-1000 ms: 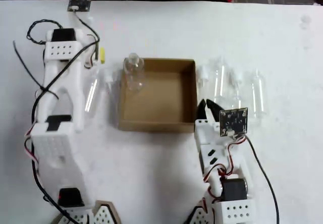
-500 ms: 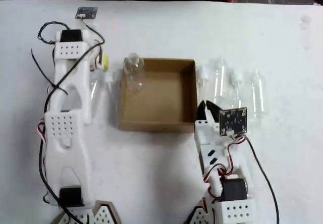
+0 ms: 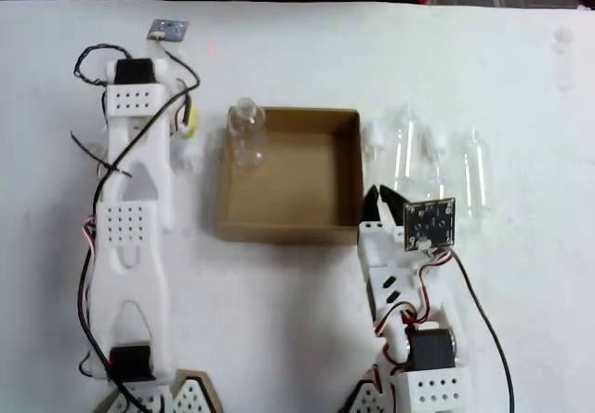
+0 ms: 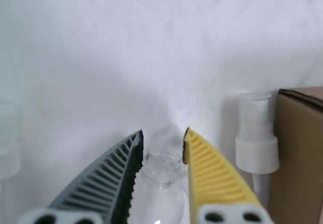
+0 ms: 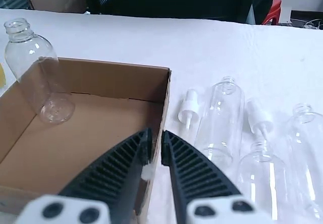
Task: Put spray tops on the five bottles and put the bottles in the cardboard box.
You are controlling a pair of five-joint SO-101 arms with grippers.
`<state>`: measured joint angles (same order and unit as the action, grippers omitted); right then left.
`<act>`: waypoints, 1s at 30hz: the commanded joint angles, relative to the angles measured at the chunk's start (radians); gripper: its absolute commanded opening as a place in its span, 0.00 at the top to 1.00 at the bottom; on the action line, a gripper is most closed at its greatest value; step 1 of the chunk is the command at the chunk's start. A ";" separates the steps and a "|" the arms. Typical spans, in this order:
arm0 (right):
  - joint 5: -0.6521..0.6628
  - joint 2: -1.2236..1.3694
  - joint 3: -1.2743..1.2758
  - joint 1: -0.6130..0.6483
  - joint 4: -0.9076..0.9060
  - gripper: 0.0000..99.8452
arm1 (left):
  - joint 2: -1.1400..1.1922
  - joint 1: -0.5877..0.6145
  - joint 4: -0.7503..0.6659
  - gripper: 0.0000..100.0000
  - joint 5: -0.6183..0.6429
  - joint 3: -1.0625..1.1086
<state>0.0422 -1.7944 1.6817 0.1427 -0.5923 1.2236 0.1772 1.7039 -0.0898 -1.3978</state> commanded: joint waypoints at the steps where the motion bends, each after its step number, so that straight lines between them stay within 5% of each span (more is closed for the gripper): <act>1: 0.008 -0.004 0.009 -0.012 -0.005 0.98 | -0.004 0.024 0.044 0.91 -0.014 -0.104; 22: 0.008 -0.004 0.009 -0.013 -0.005 0.98 | -0.007 0.045 0.043 0.91 -0.020 -0.203; 30: 0.008 -0.004 0.009 -0.013 -0.005 0.98 | -0.007 0.122 0.026 0.80 -0.020 -0.201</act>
<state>0.0422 -1.7944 1.6817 0.1427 -0.5923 1.2390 0.2555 1.7223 -0.1005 -1.5466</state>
